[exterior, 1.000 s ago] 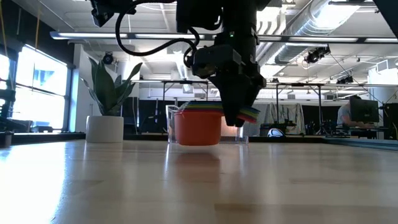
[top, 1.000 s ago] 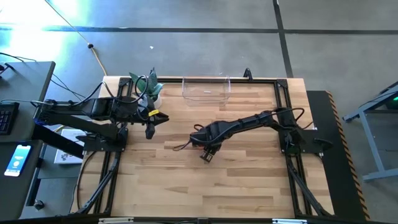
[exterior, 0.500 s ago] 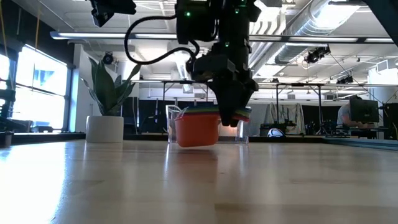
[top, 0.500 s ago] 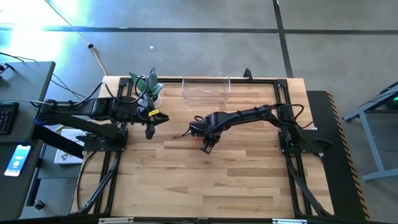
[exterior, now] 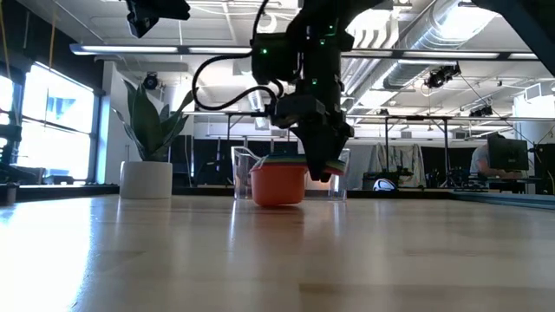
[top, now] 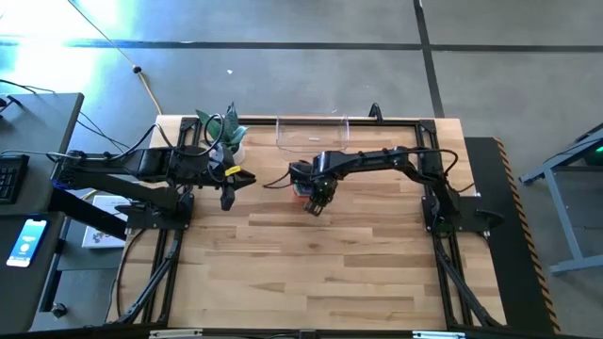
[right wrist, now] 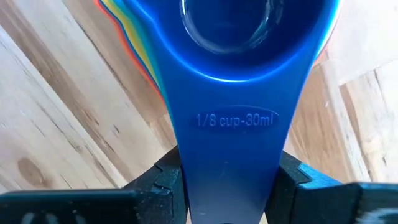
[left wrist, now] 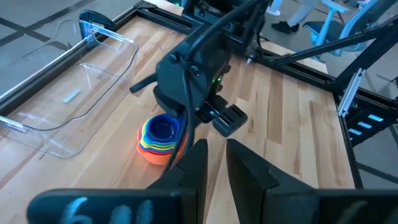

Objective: Nest measuring cups in basket
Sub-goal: Put the stack of measuring cups into the transparent bin

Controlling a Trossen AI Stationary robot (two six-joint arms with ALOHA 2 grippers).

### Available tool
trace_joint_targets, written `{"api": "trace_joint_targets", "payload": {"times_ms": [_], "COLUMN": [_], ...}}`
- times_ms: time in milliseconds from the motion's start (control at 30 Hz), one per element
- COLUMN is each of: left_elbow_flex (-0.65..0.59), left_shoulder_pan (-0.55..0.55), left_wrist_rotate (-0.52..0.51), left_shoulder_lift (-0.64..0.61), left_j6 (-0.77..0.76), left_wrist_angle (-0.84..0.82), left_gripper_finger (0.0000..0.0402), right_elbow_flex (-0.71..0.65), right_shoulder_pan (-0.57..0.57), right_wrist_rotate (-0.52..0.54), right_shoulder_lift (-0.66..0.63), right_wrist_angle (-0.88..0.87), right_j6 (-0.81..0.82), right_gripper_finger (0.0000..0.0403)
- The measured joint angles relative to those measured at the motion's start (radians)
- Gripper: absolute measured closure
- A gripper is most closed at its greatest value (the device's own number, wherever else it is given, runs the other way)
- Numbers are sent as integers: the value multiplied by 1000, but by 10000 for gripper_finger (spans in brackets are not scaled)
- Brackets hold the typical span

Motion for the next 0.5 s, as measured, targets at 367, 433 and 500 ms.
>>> {"api": "trace_joint_targets", "payload": {"times_ms": [367, 433, 500], "left_elbow_flex": [0, 0, 0], "left_shoulder_pan": [0, 0, 0], "left_wrist_rotate": [0, 0, 0], "left_shoulder_lift": [0, 0, 0], "left_j6": [-27, -27, -28], "left_wrist_angle": [0, 1, 1], "left_gripper_finger": [353, 353, 353], "right_elbow_flex": [0, 0, 0], "right_shoulder_pan": [-51, -56, -57], "right_wrist_rotate": [-16, -16, -17], "right_shoulder_lift": [0, 0, 0], "right_wrist_angle": [11, 11, 12], "right_j6": [-28, -45, -52], "right_gripper_finger": [266, 275, 279]}}
